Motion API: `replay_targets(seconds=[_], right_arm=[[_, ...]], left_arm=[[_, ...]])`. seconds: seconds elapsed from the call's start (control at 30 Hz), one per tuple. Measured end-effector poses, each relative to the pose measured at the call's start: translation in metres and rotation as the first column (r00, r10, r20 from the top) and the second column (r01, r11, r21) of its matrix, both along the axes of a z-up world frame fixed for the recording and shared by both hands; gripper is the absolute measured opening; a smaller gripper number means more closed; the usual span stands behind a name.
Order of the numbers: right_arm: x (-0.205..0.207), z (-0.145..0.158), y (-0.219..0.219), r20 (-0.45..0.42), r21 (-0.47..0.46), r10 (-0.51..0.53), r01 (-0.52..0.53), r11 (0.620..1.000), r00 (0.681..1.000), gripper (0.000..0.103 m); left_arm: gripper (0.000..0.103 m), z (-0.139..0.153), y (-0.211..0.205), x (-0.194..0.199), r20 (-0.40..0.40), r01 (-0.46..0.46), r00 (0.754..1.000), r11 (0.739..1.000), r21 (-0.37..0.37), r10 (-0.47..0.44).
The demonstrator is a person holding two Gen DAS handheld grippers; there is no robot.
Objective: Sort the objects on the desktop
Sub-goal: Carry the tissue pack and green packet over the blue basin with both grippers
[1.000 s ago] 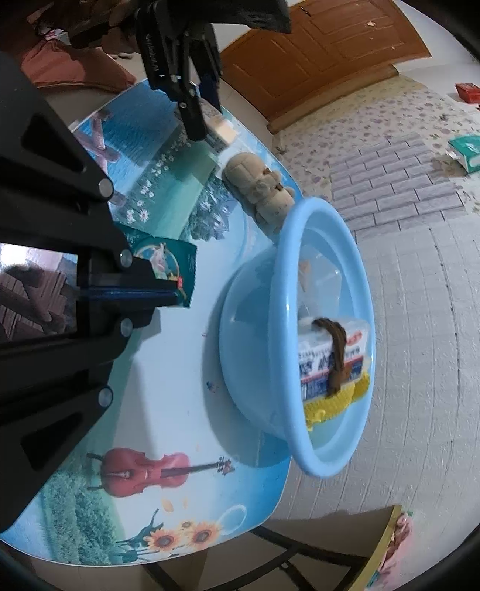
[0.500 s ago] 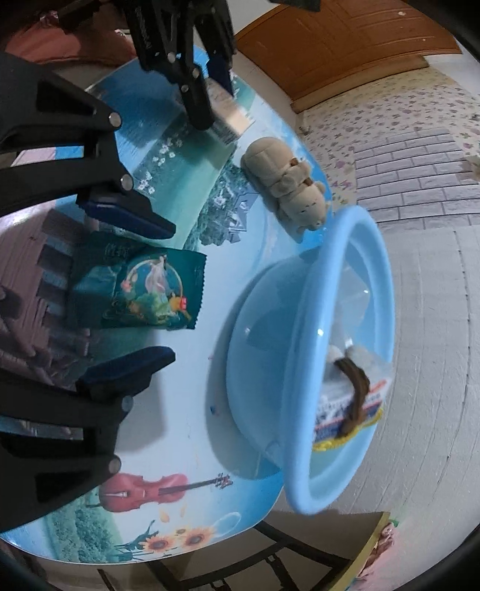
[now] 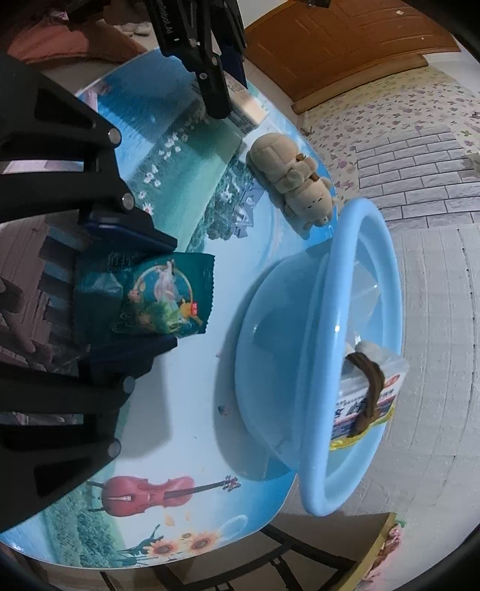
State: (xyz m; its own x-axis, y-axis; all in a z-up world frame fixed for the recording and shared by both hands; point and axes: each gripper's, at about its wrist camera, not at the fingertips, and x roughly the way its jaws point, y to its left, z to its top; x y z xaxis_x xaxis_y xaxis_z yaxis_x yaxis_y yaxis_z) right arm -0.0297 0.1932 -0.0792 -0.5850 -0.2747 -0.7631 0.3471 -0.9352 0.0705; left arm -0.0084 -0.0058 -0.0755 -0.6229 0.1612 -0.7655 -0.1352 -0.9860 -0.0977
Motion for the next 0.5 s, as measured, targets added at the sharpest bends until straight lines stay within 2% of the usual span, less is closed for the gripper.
replay_targets(seconds=[0.5], right_arm=[[0.030, 0.076, 0.007, -0.140, -0.087, 0.056, -0.068, 0.994, 0.989, 0.044]], left_arm=[[0.045, 0.053, 0.011, 0.003, -0.096, 0.025, 0.995, 1.000, 0.011, -0.024]])
